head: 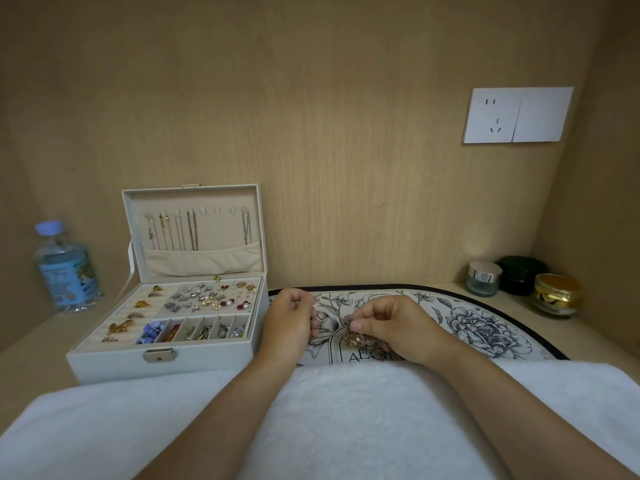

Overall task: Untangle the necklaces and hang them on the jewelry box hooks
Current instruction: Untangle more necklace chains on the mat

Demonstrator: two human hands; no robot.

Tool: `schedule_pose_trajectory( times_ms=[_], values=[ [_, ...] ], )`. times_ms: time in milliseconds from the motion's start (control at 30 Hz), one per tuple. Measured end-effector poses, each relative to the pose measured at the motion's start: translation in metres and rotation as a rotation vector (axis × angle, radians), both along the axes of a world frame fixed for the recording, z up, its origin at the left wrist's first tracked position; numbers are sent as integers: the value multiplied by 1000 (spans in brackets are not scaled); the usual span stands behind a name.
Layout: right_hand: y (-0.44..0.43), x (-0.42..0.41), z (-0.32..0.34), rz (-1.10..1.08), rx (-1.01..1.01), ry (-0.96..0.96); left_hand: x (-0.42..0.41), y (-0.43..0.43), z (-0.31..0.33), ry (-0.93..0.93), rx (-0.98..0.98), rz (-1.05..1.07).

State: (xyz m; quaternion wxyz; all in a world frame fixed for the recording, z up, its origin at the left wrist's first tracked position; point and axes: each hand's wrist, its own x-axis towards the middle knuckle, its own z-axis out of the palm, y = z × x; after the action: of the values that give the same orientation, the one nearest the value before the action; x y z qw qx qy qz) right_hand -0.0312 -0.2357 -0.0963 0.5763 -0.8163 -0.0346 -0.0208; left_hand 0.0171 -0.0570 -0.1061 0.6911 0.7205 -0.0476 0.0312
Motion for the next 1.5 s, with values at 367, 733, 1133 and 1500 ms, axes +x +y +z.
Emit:
schedule_pose_trajectory(
  times_ms=[367,733,1133,1500],
  values=[
    [4,5,-2,-14,231,-2,-13,-2,-5,-143,238,-444],
    [-17,3,3,56,-78,23,-5,2,-6,-71,239,-454],
    [-11,5,2,-95,-12,62,-3,5,-12,-192,315,-519],
    [-9,5,-4,-51,-245,-168,-7,1,-4,-82,159,-390]
  ],
)
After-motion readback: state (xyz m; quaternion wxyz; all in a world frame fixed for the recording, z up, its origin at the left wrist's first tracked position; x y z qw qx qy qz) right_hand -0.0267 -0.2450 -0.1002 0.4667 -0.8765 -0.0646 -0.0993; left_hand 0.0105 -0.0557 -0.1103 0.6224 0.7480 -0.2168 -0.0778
